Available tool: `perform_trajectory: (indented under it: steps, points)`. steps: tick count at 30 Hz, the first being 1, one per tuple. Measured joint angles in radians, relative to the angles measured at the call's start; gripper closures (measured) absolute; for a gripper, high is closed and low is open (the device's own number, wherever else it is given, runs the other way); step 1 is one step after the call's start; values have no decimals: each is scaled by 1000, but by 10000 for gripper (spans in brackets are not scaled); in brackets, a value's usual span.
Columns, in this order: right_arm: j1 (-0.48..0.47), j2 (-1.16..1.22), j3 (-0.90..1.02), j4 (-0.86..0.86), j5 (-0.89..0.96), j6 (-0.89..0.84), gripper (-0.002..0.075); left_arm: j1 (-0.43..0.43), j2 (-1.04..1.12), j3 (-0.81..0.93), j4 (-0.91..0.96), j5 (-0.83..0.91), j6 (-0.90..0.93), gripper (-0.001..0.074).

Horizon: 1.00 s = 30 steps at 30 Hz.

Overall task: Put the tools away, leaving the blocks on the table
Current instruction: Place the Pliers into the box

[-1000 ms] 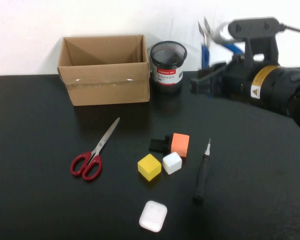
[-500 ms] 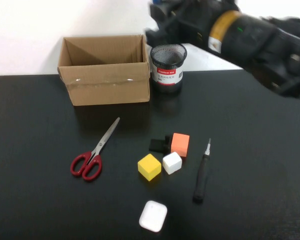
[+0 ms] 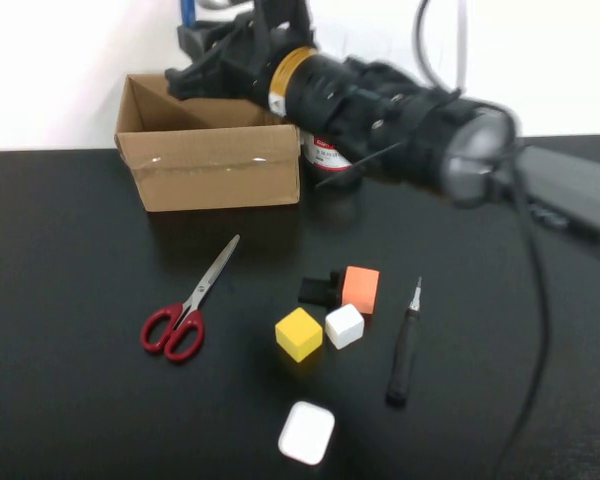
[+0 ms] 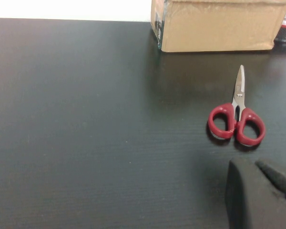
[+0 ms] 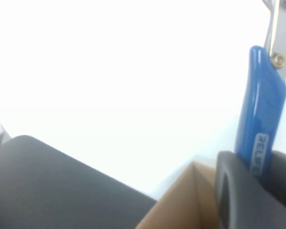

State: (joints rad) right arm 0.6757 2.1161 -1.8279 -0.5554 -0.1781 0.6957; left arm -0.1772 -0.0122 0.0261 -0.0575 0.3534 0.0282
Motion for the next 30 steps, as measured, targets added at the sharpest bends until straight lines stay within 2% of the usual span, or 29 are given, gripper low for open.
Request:
perform_trajectory:
  steps: [5, 11, 17, 25, 30]
  points:
    - [1, 133, -108, 0, -18, 66, 681, 0, 0, 0, 0, 0, 0, 738]
    - [1, 214, -135, 0, -19, 71, 654, 0, 0, 0, 0, 0, 0, 738]
    - [1, 220, -138, 0, -19, -13, 568, 0, 0, 0, 0, 0, 0, 738]
    - [1, 208, -143, -1, -16, -42, 553, 0, 0, 0, 0, 0, 0, 738]
    - [1, 142, -143, -1, 60, -35, 552, 0, 0, 0, 0, 0, 0, 738]
